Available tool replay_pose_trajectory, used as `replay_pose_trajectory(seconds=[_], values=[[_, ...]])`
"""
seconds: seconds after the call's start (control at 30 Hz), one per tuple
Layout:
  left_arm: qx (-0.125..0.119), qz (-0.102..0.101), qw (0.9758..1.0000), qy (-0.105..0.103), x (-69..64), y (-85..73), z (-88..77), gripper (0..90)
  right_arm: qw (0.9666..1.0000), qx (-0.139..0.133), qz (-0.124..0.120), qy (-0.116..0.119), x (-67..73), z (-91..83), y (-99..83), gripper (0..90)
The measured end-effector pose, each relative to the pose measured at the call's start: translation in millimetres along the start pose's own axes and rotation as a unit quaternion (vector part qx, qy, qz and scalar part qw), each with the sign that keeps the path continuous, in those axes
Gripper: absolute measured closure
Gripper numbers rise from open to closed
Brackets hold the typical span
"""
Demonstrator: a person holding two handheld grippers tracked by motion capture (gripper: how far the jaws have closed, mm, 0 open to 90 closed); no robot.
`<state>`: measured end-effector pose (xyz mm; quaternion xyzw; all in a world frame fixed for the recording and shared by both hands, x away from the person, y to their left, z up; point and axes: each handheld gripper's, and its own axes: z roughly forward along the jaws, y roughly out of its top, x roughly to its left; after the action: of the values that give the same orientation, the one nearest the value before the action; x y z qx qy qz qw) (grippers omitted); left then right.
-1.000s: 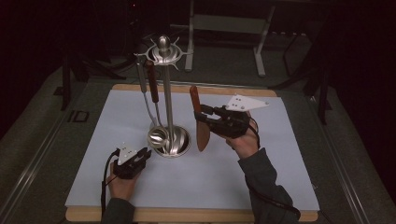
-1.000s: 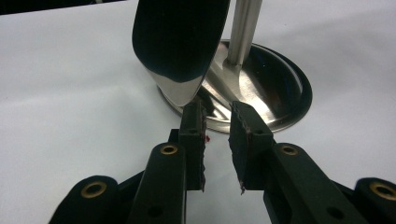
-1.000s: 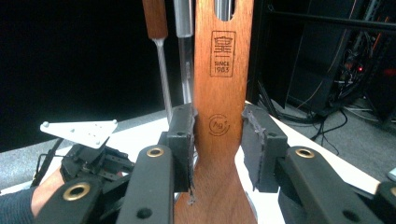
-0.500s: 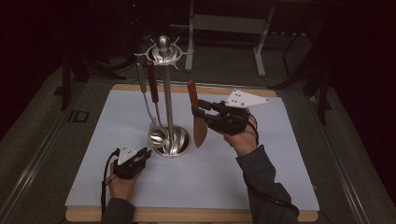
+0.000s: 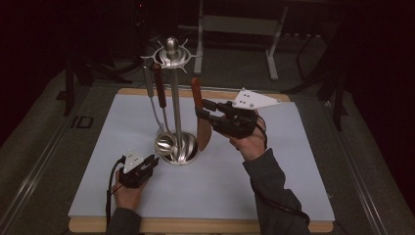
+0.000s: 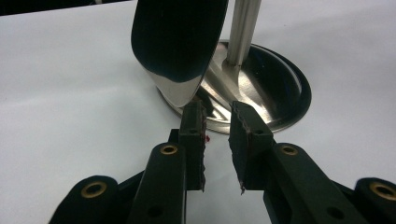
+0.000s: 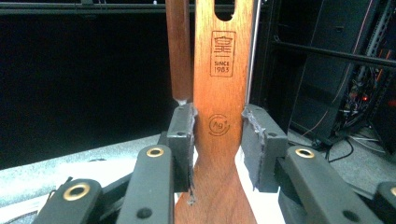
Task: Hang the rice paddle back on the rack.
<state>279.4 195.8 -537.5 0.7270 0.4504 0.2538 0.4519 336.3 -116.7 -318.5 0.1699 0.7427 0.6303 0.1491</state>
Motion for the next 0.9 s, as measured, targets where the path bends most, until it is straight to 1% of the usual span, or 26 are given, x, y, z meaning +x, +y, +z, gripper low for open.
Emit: replay_pose_trajectory(seconds=[0.17,0.4,0.5,0.7,0.9], values=[[-0.001,0.0,1.0,0.0,-0.2,0.0,-0.1,75.4,0.9999,-0.007,0.0,0.007,1.8,2.2,5.2,66.4],[0.0,-0.001,1.0,-0.001,0.1,0.0,-0.1,75.4,0.9999,-0.013,-0.001,0.01,3.0,5.1,11.1,66.4],[0.0,-0.001,1.0,-0.001,0.0,0.0,-0.2,75.4,0.9998,-0.015,-0.004,0.014,5.7,7.8,15.5,66.5],[0.0,0.0,1.0,0.0,0.1,0.0,-0.2,75.3,0.9997,-0.018,-0.008,0.012,7.5,9.1,20.1,66.4],[0.0,0.0,1.0,-0.001,0.2,0.0,-0.2,75.3,0.9998,-0.022,-0.002,0.001,4.7,10.0,23.0,66.4]])
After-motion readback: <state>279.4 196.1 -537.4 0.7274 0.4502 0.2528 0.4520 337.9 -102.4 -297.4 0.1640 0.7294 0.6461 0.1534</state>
